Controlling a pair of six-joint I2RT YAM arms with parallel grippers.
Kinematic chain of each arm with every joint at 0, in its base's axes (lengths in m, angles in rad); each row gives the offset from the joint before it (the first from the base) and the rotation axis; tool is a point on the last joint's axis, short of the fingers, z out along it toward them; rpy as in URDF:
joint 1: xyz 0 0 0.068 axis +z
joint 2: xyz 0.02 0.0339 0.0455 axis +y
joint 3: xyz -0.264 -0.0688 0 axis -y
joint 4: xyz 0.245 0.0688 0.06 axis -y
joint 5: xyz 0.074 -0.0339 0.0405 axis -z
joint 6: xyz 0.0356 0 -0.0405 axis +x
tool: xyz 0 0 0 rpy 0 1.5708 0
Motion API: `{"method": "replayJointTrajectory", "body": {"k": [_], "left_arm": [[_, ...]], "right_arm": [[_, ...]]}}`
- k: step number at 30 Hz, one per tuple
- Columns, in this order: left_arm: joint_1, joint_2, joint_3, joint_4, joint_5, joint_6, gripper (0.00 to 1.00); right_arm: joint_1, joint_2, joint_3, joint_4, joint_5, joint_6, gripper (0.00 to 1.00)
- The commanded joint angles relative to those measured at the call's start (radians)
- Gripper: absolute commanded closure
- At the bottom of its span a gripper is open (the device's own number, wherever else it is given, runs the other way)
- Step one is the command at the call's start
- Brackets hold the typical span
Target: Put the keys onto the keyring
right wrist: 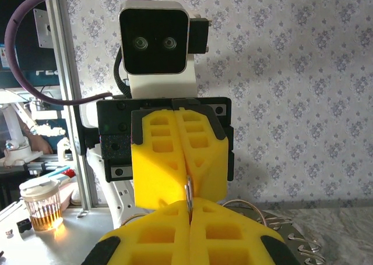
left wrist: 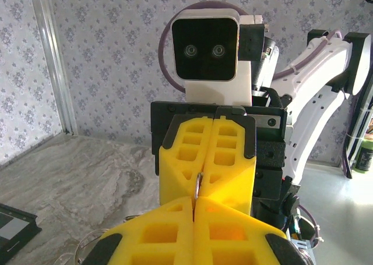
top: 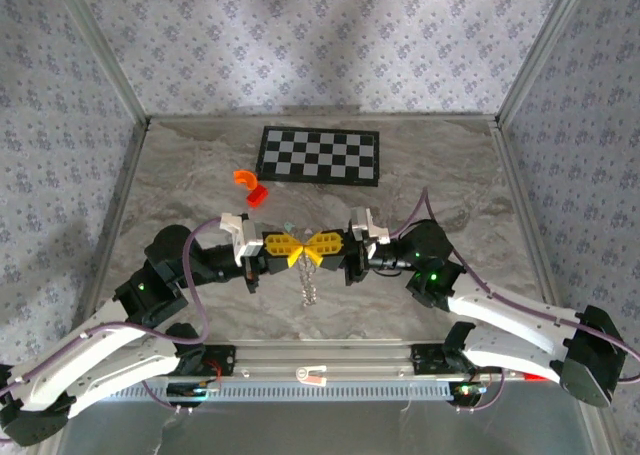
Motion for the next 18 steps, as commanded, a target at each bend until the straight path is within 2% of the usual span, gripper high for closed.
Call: {"method": "replayJointTrajectory", "body": {"k": [1,4,8,18], "left_arm": [[-0.005,-0.002,0.001,0.054,0.014,0.0,1.0],[-0.004,-0.012,0.002,0.032,-0.017,0.01,1.0],[-0.005,-0.025,0.016,-0.037,-0.052,0.045,1.0],[-0.004,-0.043,0.072,-0.262,-0.112,0.148,1.0]], "right_arm": [[0.021,-0.011,0.006,-0.026,-0.008,-0.031,1.0],[0.02,-0.022,0.01,-0.063,0.004,-0.049,0.84],[0.015,-0.058,0.022,-0.161,0.033,-0.089,0.71],[0.012,-0.155,0.124,-0.58,0.152,-0.277,0.72]]}}
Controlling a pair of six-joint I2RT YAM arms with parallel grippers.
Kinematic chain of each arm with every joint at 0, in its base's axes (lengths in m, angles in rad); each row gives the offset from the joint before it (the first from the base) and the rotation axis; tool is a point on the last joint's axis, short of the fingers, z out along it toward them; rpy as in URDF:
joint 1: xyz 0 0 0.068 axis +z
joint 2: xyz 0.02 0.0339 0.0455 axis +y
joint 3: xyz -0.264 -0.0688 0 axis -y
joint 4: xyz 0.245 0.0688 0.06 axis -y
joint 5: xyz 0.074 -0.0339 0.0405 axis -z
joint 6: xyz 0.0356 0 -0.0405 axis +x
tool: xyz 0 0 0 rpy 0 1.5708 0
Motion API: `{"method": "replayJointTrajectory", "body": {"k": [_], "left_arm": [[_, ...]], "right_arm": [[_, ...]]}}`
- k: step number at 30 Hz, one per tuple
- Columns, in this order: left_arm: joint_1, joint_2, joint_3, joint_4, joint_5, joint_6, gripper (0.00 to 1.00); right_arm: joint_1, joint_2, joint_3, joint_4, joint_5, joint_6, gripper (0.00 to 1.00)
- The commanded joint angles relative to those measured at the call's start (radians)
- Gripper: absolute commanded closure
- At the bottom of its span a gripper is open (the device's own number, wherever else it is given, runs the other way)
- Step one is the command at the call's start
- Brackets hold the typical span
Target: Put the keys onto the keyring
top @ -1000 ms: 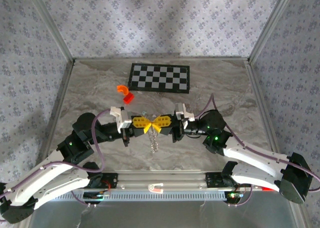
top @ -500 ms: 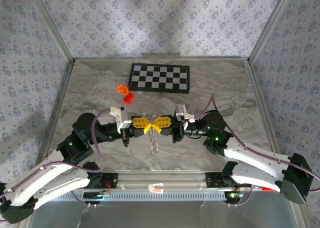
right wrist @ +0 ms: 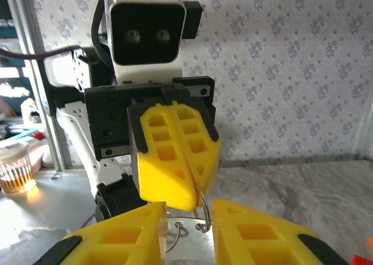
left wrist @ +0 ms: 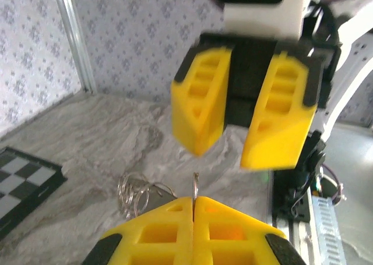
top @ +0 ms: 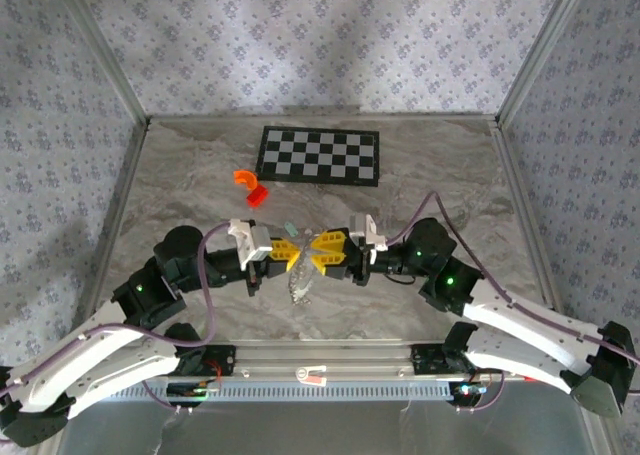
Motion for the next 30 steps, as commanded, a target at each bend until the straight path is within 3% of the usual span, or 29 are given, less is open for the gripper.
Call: {"method": "replayJointTrajectory", "body": {"k": [1,3,9,13,15,16,23,30], "left_arm": [[-0.004,-0.012,0.071,-0.072,-0.032,0.047,1.0],[-0.004,-0.009,0.082,-0.105,-0.057,0.038,1.0],[-0.004,-0.032,0.085,-0.18,-0.176,-0.013,1.0],[-0.004,-0.056,0.077,-0.225,-0.255,-0.037,1.0],[-0.004,-0.06,0.077,-0.248,-0.294,-0.053,1.0],[-0.004,-0.063,0.078,-0.258,-0.308,-0.061,1.0],[-0.004,-0.087,0.091,-0.345,-0.37,-0.092,1.0],[-0.003,-0.138,0.073,-0.359,-0.365,-0.102,1.0]], "right_arm": [[0.003,-0.038,0.072,-0.197,0.06,-0.093,0.71],[0.003,-0.045,0.097,-0.275,0.084,-0.1,0.65],[-0.059,0.014,0.182,-0.446,0.094,0.007,0.32],[-0.155,0.087,0.233,-0.487,0.043,0.106,0.21],[-0.194,0.135,0.274,-0.525,0.035,0.122,0.04],[-0.204,0.158,0.294,-0.546,0.037,0.121,0.0],[-0.238,0.38,0.444,-0.723,0.135,0.096,0.0],[-0.287,0.613,0.579,-0.83,0.14,0.105,0.01]]}}
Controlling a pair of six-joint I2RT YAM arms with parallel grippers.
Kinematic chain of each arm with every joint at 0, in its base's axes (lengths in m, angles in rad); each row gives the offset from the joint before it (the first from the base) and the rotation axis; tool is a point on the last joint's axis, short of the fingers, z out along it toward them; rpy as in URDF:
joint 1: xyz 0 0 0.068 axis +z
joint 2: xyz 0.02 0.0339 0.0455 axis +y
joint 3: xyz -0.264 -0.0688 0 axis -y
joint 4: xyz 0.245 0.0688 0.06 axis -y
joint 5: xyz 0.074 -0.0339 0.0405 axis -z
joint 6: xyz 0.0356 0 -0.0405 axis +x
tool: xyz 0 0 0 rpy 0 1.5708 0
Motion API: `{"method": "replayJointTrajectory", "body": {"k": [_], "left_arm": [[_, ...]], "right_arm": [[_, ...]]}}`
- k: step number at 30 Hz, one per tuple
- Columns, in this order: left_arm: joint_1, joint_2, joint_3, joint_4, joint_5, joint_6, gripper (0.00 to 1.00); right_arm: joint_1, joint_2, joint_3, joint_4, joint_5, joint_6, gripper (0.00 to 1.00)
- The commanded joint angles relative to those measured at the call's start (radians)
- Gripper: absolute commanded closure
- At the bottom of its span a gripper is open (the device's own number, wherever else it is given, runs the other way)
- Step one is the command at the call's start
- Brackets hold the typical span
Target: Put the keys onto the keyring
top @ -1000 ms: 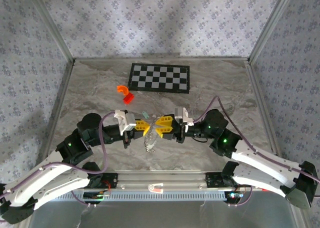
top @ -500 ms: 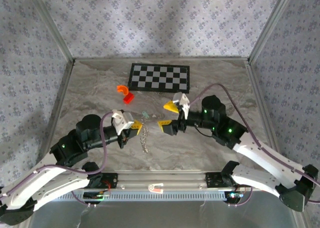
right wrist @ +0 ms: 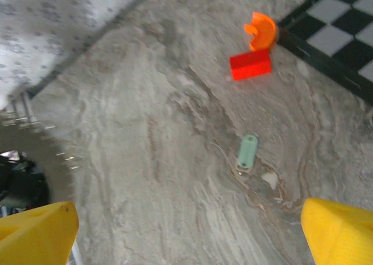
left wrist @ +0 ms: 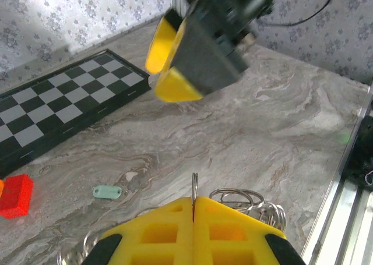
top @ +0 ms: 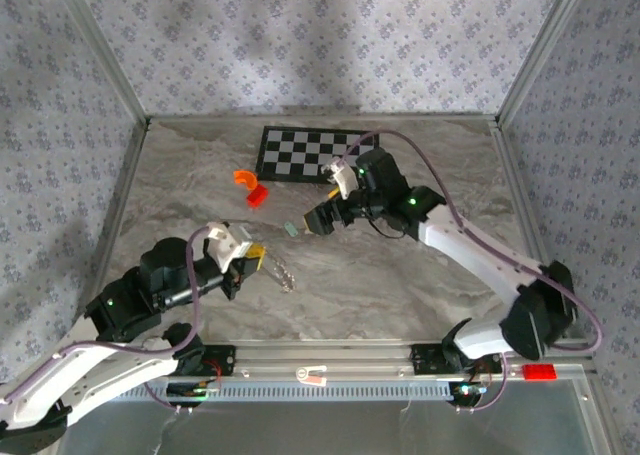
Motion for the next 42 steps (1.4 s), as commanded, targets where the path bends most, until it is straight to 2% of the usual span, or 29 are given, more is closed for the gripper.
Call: {"method": "replayJointTrajectory", "body": {"k": [1,6,16,24,42], "left_arm": [[-0.003,-0.019,0.029,0.006,-0.014,-0.018,1.0],[-0.004,-0.019,0.021,0.007,-0.013,-0.017,1.0],[-0.003,-0.035,-0.016,0.027,-0.014,-0.029,1.0],[-0.004,-0.058,-0.037,0.028,-0.013,-0.031,1.0],[-0.002,-0.088,-0.03,0.015,-0.03,-0.035,1.0]], "right_arm": [[-0.019,0.078,0.062,-0.09,0.006,0.014,0.01],[-0.027,0.222,0.13,-0.143,0.008,0.0,0.06],[0.011,0.407,0.202,-0.211,0.125,-0.02,0.08],[0.038,0.459,0.199,-0.188,0.142,0.006,0.09],[0.068,0.532,0.202,-0.166,0.17,0.038,0.23]]}}
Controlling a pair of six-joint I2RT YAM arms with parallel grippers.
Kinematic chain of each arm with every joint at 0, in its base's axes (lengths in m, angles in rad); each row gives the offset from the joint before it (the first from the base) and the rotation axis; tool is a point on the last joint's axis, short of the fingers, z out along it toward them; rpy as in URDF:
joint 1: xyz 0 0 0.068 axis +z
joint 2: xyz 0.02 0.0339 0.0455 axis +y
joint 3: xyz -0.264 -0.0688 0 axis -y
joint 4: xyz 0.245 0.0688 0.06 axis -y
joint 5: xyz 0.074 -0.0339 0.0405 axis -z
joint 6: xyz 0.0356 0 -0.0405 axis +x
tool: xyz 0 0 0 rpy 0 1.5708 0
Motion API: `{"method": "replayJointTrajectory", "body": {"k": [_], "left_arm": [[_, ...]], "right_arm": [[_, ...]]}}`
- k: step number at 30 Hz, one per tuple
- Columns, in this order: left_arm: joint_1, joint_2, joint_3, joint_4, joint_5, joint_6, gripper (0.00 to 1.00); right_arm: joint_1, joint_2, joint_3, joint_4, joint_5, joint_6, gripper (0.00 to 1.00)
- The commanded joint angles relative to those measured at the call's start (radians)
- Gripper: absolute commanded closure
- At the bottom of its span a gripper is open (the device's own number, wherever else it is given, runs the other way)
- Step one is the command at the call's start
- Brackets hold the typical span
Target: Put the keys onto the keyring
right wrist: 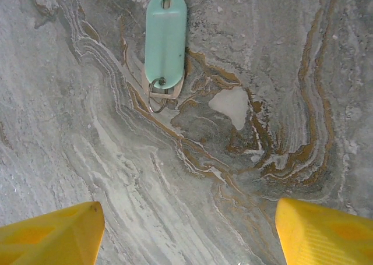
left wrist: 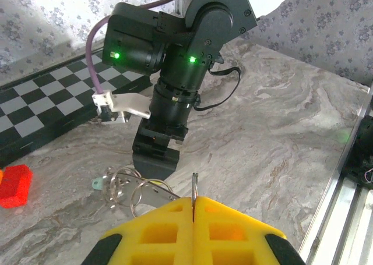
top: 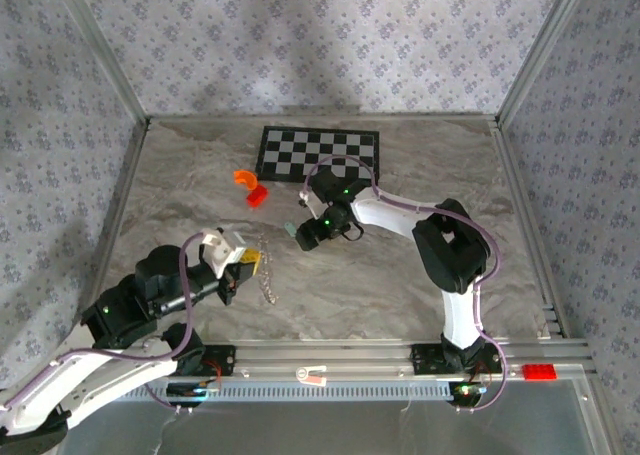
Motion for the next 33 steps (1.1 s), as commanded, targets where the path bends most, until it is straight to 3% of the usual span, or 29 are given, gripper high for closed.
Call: {"method": "replayJointTrajectory", "body": {"k": [1,33], "left_arm": [[-0.002,-0.023,0.021,0.025,-0.021,-0.015,1.0],[-0.002,-0.028,0.022,0.015,-0.028,-0.01,1.0]], "right_arm": [[0.009,0.018,0.03,0.003,0.019,0.011,0.24],[0.057,0.171,0.179,0.002,0.065,0.002,0.57]]}}
